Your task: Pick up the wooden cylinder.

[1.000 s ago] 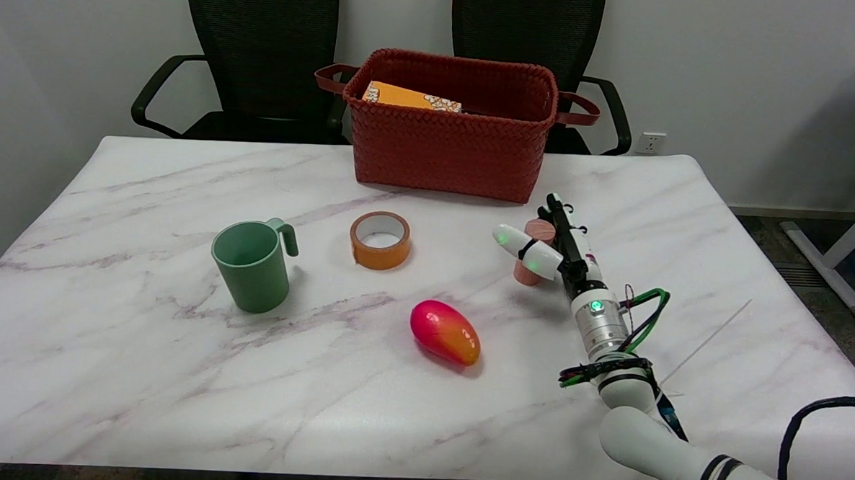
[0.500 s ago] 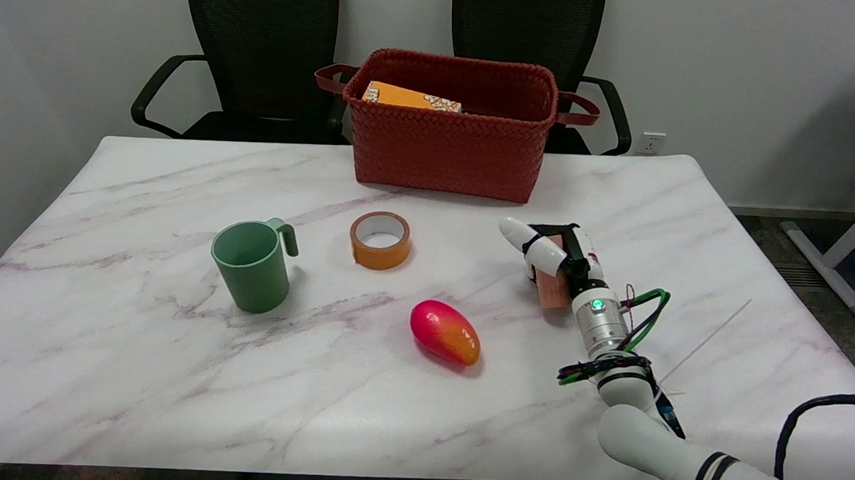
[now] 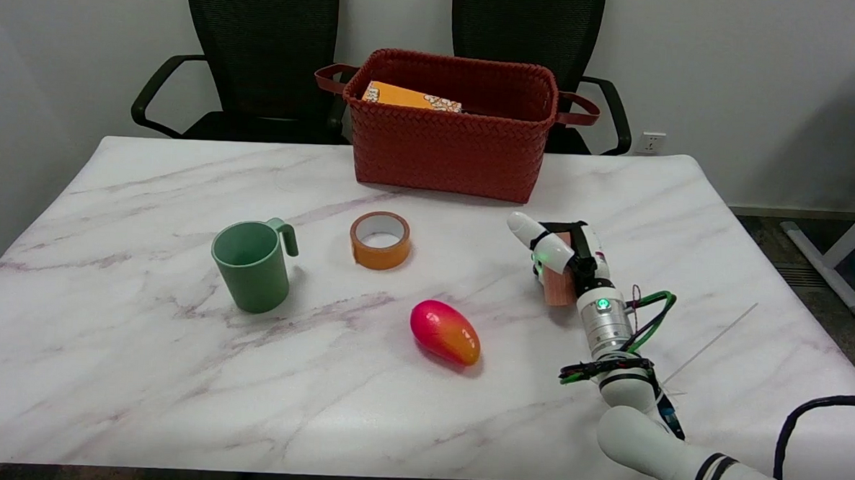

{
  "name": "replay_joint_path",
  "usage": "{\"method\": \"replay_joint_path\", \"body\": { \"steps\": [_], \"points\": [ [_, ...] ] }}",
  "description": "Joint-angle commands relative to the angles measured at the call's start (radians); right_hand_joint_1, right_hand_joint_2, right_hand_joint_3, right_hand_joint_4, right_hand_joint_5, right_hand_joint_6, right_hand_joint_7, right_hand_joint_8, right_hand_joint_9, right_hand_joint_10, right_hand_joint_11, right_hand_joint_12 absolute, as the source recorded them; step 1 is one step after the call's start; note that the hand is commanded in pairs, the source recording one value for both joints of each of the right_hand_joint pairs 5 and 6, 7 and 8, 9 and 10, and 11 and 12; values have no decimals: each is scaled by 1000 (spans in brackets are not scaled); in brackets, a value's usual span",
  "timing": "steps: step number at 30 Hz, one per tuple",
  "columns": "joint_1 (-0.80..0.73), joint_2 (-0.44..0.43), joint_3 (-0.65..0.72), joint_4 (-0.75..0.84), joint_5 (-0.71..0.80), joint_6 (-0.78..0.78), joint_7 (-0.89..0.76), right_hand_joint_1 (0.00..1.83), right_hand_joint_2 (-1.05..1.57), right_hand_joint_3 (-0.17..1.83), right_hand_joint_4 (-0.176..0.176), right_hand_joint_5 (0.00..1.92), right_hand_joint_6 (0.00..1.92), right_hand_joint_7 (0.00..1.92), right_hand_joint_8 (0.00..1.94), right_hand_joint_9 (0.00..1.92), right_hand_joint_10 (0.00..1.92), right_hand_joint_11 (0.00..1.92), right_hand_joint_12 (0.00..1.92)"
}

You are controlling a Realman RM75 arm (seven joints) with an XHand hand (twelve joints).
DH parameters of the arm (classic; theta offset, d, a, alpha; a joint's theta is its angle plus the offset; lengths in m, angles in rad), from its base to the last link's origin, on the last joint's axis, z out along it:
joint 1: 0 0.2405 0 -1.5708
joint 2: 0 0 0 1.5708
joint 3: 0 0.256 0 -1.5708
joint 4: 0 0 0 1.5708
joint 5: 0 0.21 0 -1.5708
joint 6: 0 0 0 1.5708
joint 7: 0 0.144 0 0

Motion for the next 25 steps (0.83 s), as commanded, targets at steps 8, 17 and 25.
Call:
{"method": "replay_joint_path", "body": {
  "steps": [8,17,25],
  "points": [
    [46,4,14,60,-61,151,17,930,779,-110,0,1798,1798,1870,1870,1753,1753,1905,1905],
    [83,5,46,73,-100,194,10,952,836,-14,0,1803,1803,1884,1884,1769,1769,1920,1920],
    [156,7,45,36,-100,215,9,915,907,1,0,1814,1814,1900,1900,1829,1829,1920,1920]
  ]
}}
